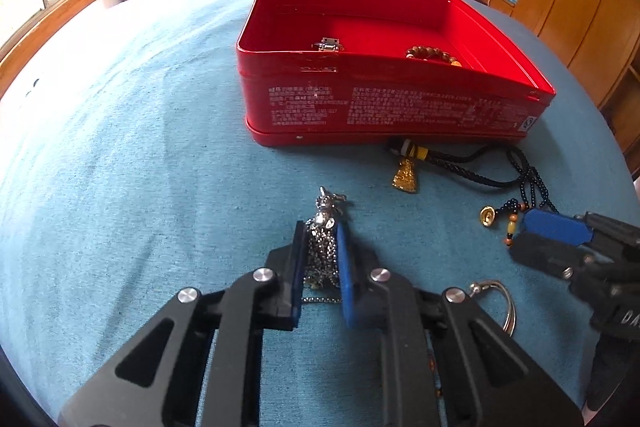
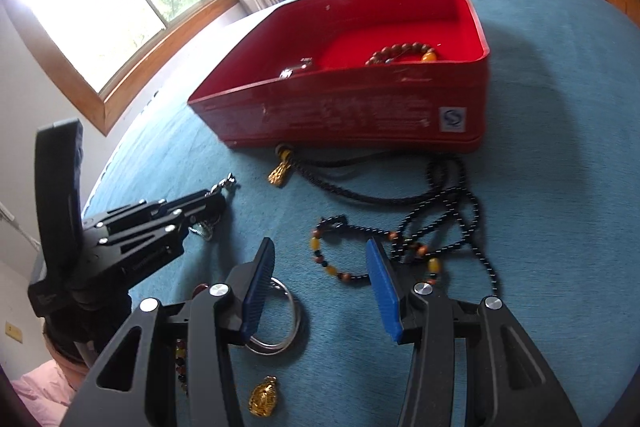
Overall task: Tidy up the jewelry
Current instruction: 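Grasp the silver ball chain with the left tool while the right grasps the black beaded necklace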
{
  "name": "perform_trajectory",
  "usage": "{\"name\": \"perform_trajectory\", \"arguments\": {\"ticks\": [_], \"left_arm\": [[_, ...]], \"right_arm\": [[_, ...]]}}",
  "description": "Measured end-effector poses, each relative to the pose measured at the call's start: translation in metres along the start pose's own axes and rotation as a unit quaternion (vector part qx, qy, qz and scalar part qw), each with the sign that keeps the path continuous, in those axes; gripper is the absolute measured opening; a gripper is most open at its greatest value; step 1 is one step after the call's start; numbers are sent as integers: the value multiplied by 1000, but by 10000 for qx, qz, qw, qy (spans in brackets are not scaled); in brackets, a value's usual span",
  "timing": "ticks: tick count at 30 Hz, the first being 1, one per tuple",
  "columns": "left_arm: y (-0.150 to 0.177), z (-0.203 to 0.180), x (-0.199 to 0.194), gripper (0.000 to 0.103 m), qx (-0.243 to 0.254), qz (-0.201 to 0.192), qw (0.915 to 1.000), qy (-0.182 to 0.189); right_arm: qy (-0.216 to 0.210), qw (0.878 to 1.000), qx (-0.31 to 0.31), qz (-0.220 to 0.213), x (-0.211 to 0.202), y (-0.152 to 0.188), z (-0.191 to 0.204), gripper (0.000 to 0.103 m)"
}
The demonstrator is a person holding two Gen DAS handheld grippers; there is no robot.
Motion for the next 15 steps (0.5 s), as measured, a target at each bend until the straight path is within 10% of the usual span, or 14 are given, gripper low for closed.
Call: {"name": "perform_trajectory", "arguments": {"ticks": [4, 8, 15], "left_arm": [[-1, 2, 0, 13, -22, 10, 10000, 42], [-1, 2, 0, 13, -26, 13, 10000, 53], [-2, 4, -1, 13, -41, 3, 10000, 85]], "right_arm": [[71, 9999, 32, 67, 8, -1, -1, 43], [102, 9999, -5, -48, 5, -3, -4, 7], [36, 9980, 247, -575, -31, -12, -24, 5]]}}
Point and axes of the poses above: each gripper's, at about its wrist camera, not at the fingertips, and x roughly the way its jaws point, z to its left, y to its underside, the point moved 9 cm from there along x, roughly the way its jaws point, and after that the axes turned 15 degrees about z, right-handed, at the moved point
